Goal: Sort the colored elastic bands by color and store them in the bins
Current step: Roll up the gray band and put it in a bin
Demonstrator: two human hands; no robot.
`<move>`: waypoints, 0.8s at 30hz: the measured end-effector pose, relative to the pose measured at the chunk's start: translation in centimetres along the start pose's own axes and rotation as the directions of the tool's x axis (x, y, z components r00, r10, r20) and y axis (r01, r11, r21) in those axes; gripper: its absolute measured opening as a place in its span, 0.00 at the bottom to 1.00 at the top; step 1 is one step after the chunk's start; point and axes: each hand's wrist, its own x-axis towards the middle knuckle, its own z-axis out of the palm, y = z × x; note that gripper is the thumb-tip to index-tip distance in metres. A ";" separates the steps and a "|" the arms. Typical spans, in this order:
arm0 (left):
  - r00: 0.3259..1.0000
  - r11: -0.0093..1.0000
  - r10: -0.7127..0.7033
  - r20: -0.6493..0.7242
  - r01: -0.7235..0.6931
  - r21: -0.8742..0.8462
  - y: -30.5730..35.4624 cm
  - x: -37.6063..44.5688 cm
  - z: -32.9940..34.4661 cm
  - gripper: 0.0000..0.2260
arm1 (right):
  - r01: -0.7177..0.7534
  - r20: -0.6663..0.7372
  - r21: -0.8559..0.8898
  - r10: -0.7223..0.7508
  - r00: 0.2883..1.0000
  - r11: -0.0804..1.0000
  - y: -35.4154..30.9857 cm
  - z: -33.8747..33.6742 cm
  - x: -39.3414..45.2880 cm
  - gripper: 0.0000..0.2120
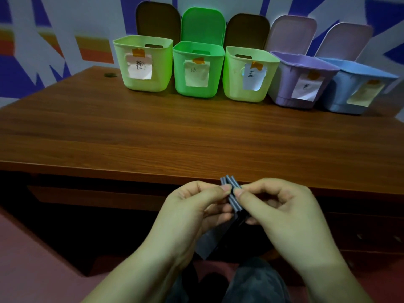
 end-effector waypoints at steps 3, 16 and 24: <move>1.000 1.000 -0.002 0.002 0.002 -0.004 -0.1 -0.1 -0.1 0.05 | -0.009 0.029 0.006 0.009 1.000 1.000 0.1 -0.1 -0.1 0.06; 1.000 1.000 -0.023 -0.002 0.023 0.009 0.1 -0.4 -0.7 0.10 | -0.038 0.104 0.071 0.030 0.994 0.997 0.2 0.4 -0.2 0.08; 0.999 0.997 0.035 -0.008 -0.035 0.071 0.3 -0.5 -1.2 0.07 | 0.051 -0.148 -0.092 -0.064 0.987 0.994 0.7 -0.1 0.0 0.07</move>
